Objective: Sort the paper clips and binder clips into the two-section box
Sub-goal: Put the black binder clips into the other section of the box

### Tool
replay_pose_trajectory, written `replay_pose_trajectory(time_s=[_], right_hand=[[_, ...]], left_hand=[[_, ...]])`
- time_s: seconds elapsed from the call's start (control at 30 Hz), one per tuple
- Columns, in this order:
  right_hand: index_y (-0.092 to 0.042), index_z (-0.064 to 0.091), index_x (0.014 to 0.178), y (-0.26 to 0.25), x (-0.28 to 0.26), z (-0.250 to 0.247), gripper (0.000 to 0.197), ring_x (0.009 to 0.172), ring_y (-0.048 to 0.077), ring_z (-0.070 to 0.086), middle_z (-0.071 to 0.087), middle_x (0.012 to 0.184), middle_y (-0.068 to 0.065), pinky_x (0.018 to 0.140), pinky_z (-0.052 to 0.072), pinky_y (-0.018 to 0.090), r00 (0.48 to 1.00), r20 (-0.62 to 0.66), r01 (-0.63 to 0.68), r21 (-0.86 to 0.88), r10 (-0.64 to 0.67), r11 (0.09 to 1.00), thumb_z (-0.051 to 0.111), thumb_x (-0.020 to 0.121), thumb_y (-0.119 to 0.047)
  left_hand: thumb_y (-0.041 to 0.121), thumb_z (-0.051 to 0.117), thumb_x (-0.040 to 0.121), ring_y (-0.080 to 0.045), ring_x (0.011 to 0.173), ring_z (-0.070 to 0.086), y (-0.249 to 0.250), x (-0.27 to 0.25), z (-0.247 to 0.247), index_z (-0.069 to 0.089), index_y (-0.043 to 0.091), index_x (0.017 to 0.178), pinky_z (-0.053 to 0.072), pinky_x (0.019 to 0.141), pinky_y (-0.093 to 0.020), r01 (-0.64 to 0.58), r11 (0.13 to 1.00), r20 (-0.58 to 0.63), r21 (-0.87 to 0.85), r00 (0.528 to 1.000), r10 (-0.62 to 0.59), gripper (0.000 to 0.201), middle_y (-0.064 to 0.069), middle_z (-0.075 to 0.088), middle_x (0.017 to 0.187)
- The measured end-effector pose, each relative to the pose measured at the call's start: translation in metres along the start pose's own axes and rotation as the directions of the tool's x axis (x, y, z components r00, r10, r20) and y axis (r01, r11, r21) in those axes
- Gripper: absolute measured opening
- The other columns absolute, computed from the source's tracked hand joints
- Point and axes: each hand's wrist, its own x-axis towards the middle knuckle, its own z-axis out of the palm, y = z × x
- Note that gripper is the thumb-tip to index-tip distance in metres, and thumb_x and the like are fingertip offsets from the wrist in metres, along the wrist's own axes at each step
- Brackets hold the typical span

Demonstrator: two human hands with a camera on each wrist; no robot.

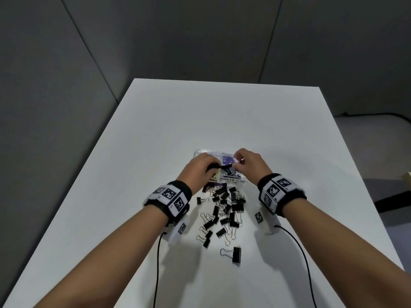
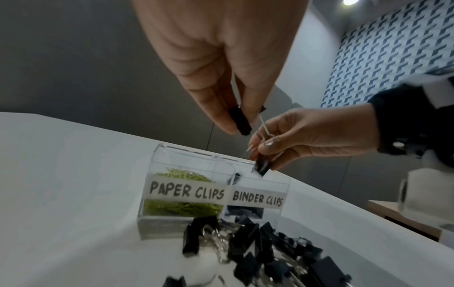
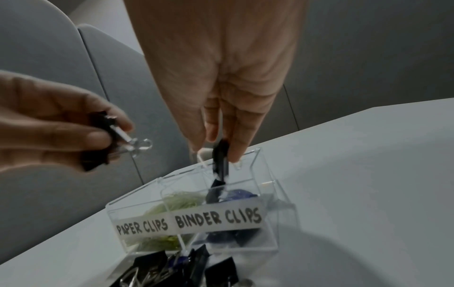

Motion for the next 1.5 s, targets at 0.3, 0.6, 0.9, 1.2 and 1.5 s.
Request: replay_pose_trajectory(time_s=[0.3,0.6,0.9,1.2,1.5], right_hand=[[-0.01,0.06,0.101,0.034,-0.032,0.003,0.016,0.083,0.019,0.055,0.064,0.101,0.006,0.076,0.045,0.032,0.994,-0.113,0.004,-0.019,-0.006,1.0,0.047,0.091,-0.011],[-0.018,0.053,0.12,0.056,-0.069,0.026,0.028,0.101,0.013,0.053,0.057,0.123,0.003,0.09,0.046,0.03,0.99,0.14,-0.008,-0.157,0.031,0.988,0.048,0.093,-0.024],[-0.019,0.023,0.144,0.036,-0.09,0.054,0.066,0.131,0.025,0.032,0.033,0.147,0.005,0.106,0.034,0.035,0.956,0.294,0.131,-0.433,0.002,0.892,0.051,0.089,-0.041],[-0.025,0.014,0.145,0.029,-0.093,0.053,0.088,0.129,0.027,0.035,0.018,0.151,0.006,0.094,0.045,0.039,0.939,0.342,0.121,-0.389,0.022,0.913,0.068,0.076,-0.039],[-0.029,0.03,0.136,0.029,-0.085,0.064,0.083,0.113,0.029,0.043,0.034,0.13,0.008,0.09,0.049,0.043,0.926,0.358,0.007,-0.333,0.119,0.943,0.076,0.067,-0.029]], left_hand=[[0.011,0.051,0.093,-0.023,0.111,0.055,0.015,0.05,0.019,0.06,0.009,0.119,0.042,0.096,-0.029,-0.015,0.999,0.107,0.046,0.994,0.01,0.028,-0.01,0.059,0.119],[0.021,0.046,0.097,-0.013,0.102,0.059,-0.002,0.003,0.03,0.06,0.018,0.117,0.05,0.088,-0.023,-0.095,0.979,0.176,0.181,0.982,0.062,0.025,0.001,0.063,0.116],[0.029,0.05,0.093,-0.023,0.141,0.025,-0.038,-0.058,0.059,0.014,0.022,0.149,0.032,0.112,-0.038,-0.061,0.88,0.341,0.471,0.933,-0.117,0.067,-0.004,0.014,0.157],[0.032,0.057,0.089,-0.025,0.132,0.036,-0.024,-0.053,0.052,0.02,0.025,0.147,0.042,0.102,-0.039,-0.053,0.88,0.35,0.471,0.928,-0.131,0.068,-0.003,0.023,0.152],[0.028,0.07,0.077,-0.026,0.124,0.037,-0.018,-0.049,0.059,0.031,0.028,0.14,0.046,0.097,-0.041,-0.011,0.914,0.468,0.405,0.861,-0.197,0.074,-0.005,0.032,0.139]])
